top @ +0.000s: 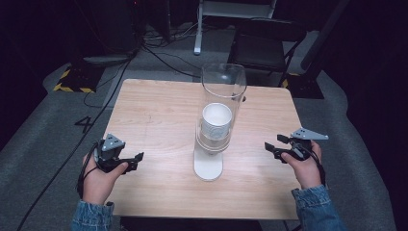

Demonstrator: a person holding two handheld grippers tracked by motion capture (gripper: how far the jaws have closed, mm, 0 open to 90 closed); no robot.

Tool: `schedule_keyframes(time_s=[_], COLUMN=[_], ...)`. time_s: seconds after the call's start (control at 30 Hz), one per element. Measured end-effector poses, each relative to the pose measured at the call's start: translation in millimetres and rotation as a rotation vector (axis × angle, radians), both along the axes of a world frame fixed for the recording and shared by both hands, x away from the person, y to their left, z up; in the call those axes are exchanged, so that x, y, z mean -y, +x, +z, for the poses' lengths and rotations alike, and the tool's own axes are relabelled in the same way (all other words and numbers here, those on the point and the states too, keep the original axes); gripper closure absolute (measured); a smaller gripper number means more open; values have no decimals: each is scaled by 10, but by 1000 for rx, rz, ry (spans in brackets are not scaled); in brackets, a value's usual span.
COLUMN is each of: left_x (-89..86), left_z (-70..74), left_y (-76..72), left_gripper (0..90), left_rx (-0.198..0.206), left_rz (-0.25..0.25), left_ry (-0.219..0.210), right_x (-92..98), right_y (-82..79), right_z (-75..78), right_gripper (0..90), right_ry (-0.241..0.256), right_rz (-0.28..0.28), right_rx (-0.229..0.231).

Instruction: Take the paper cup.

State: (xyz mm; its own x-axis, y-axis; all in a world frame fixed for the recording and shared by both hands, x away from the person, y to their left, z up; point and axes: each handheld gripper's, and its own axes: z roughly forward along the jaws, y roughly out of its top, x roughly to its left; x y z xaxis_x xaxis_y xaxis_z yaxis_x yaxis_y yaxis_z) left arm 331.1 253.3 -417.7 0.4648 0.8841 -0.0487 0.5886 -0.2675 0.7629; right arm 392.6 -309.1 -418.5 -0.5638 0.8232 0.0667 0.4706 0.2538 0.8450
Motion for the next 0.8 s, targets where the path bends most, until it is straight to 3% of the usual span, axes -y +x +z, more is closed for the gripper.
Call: schedule_keyframes(time_s=[0.4, 0.8], left_x=[22, 50], left_z=[3, -2], left_y=[1, 18], left_gripper=[212, 209], left_rx=[-9, -15], left_rz=[-17, -27], left_ry=[-14, -11], right_x=[-143, -602], right_y=[-49, -113], right_z=[51, 71], right_gripper=[300, 292], right_ry=[-1, 40], right_rz=[44, 178], right_rx=[10, 6])
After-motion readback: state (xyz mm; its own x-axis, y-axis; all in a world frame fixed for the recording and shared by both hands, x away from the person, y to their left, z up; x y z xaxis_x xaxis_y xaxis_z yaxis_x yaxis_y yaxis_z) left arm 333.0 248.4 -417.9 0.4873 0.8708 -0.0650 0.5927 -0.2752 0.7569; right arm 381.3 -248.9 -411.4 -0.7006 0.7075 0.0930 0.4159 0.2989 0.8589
